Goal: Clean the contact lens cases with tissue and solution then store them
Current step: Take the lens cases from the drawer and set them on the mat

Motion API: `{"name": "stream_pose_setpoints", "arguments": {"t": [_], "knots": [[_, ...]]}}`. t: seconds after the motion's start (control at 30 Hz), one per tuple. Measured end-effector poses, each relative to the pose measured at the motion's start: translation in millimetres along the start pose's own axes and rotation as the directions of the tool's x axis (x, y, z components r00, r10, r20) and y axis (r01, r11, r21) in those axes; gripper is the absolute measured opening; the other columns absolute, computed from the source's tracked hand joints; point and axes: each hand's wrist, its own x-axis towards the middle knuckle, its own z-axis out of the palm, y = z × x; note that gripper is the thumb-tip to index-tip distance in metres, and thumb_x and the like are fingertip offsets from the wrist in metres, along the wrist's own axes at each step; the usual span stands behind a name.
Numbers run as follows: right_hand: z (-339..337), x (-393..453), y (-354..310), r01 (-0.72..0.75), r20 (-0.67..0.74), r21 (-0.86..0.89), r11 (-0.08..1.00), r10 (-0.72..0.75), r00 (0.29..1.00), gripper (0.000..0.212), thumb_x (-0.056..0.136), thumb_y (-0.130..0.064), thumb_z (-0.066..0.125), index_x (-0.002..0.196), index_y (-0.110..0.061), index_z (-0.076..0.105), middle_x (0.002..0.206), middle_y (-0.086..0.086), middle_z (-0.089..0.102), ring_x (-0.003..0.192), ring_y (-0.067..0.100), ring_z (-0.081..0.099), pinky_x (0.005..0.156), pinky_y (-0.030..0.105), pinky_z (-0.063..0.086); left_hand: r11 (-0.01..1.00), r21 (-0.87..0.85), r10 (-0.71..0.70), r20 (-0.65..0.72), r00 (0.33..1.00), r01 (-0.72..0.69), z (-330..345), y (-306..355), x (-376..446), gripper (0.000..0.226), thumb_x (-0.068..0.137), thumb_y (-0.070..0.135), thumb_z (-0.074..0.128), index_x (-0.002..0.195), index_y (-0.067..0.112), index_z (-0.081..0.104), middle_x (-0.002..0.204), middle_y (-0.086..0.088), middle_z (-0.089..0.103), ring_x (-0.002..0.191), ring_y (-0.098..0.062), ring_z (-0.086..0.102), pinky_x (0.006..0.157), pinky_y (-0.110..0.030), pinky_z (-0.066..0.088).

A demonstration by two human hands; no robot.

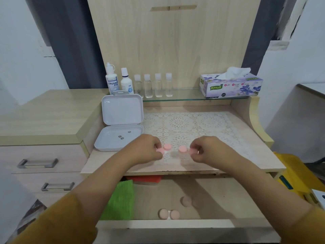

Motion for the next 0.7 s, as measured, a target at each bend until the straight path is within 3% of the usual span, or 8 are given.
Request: {"name": "stream_pose_setpoints", "arguments": {"t": [0.27, 0.6, 0.7], "knots": [[13, 47, 12, -0.124, -0.059, 0.043, 0.991, 0.126, 0.99, 0.022, 0.087, -0.018, 0.063, 0.107, -0.011, 0.067, 0.1, 0.005, 0.065, 0.087, 0.021, 0.061, 0.08, 0.035, 0.054, 0.992, 0.005, -0.122, -0.086, 0.989, 0.123, 13, 1, 44, 0.022, 0.082, 0.02, 0.06, 0.1, 0.009, 0.065, 0.096, -0.005, 0.063, 0.084, -0.021, 0.059, 0.066, -0.031, 0.044], [25, 66, 8, -0.185, -0.069, 0.036, 0.982, 0.187, 0.98, 0.021, 0.089, -0.023, 0.06, 0.103, -0.01, 0.068, 0.099, 0.007, 0.064, 0.09, 0.022, 0.059, 0.08, 0.037, 0.052, 0.986, -0.029, -0.165, -0.108, 0.98, 0.162, 24, 6, 60, 0.02, 0.084, 0.017, 0.057, 0.1, 0.007, 0.064, 0.091, -0.009, 0.065, 0.08, -0.023, 0.062, 0.062, -0.032, 0.046], [28, 66, 9, -0.191, -0.076, 0.051, 0.98, 0.195, 0.978, 0.022, 0.089, -0.022, 0.06, 0.106, -0.011, 0.067, 0.101, 0.007, 0.063, 0.09, 0.022, 0.059, 0.081, 0.037, 0.053, 0.987, -0.032, -0.157, -0.112, 0.981, 0.155, 27, 3, 59, 0.023, 0.086, 0.018, 0.057, 0.106, 0.009, 0.064, 0.091, -0.006, 0.064, 0.077, -0.019, 0.059, 0.057, -0.026, 0.041]]}}
